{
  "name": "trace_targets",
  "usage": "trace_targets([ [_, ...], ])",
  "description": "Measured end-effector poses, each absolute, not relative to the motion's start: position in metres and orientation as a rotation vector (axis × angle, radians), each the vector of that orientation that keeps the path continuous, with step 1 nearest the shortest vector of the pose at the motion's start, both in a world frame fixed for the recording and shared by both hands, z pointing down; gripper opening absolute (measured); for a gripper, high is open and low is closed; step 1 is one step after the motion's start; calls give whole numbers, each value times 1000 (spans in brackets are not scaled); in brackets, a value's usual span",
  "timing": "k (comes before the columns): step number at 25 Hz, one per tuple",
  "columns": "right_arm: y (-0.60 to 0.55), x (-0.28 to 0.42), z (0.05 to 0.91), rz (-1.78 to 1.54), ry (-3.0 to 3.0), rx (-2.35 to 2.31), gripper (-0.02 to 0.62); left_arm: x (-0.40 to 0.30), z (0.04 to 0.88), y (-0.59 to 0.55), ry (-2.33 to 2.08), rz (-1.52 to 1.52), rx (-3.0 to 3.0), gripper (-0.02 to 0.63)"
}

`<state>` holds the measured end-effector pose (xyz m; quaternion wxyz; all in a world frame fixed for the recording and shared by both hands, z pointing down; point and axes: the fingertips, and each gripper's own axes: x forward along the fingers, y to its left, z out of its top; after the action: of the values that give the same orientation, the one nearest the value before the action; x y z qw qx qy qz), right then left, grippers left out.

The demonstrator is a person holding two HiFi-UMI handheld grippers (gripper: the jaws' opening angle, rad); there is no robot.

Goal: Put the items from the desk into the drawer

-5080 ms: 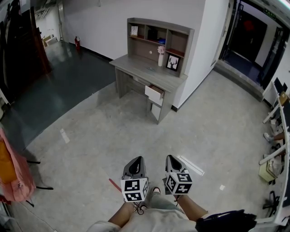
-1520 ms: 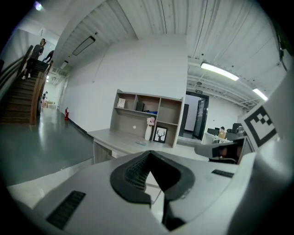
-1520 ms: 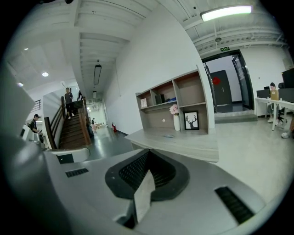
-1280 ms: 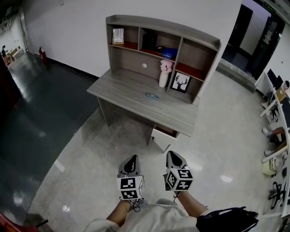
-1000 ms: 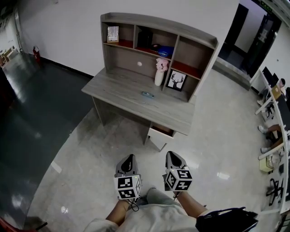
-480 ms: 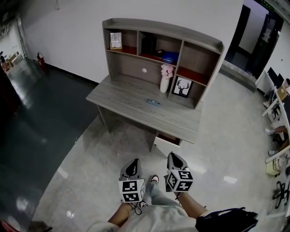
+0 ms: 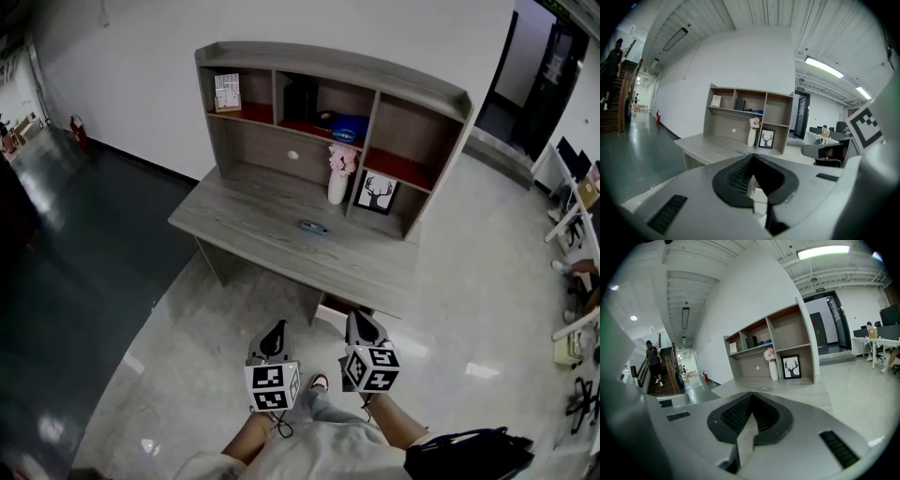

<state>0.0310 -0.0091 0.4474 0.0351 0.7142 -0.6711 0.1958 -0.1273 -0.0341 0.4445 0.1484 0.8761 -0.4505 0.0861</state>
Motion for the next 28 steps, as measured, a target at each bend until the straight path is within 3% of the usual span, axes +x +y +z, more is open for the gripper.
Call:
trace_targets([
  [14,-93,107,443,627,-2096,2195,-2,-43,432,-122,-1272,305,2560,-2],
  [28,-161,124,462,705,-2097,2182,-2,-16,451,-189,-1225,377,2550,-2],
])
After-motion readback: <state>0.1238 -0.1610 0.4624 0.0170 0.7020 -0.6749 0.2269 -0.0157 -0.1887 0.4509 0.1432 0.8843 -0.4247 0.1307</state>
